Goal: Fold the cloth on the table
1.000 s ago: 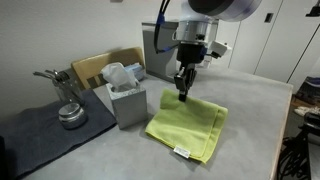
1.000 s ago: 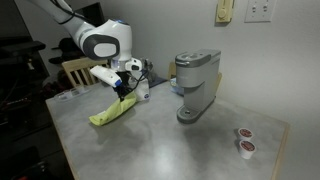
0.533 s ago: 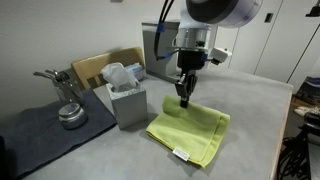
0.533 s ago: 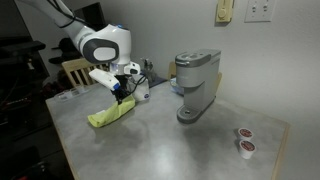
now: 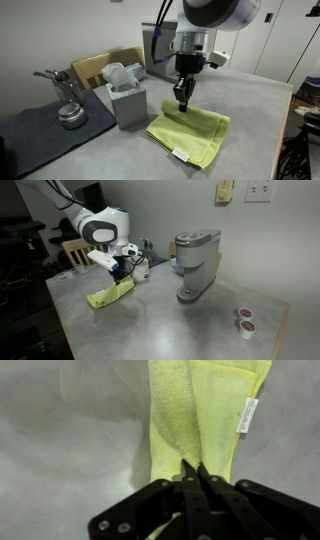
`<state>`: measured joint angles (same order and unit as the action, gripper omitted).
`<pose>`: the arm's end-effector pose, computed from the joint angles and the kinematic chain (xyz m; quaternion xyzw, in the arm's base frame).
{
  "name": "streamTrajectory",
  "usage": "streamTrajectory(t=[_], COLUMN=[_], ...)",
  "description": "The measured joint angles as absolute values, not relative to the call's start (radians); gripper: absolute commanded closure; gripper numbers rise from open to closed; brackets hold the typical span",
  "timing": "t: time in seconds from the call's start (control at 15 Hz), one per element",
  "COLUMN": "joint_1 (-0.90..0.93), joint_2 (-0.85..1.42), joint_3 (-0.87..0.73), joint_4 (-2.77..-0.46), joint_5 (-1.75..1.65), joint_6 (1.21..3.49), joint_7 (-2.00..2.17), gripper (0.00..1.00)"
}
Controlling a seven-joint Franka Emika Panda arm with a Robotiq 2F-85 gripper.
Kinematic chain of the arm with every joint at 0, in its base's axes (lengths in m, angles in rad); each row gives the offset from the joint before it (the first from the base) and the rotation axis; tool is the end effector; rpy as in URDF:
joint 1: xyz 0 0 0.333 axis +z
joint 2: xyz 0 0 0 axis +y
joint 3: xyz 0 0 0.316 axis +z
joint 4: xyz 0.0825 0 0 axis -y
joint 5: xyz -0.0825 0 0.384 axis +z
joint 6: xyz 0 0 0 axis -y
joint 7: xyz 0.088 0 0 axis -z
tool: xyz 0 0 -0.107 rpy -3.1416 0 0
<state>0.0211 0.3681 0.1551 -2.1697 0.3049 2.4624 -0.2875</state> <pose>0.5481 0.0979 0.2179 -0.9867 -0.1040 0.0314 0.1207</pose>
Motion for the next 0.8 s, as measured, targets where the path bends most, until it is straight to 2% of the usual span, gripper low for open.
streamTrajectory(t=[0.8], joint_1=[0.059], joint_2=[0.375], joint_3=[0.16], joint_4=[-2.147], joint_5=[0.302], joint_6=[2.462], joint_7=[-0.286], gripper=[0.99])
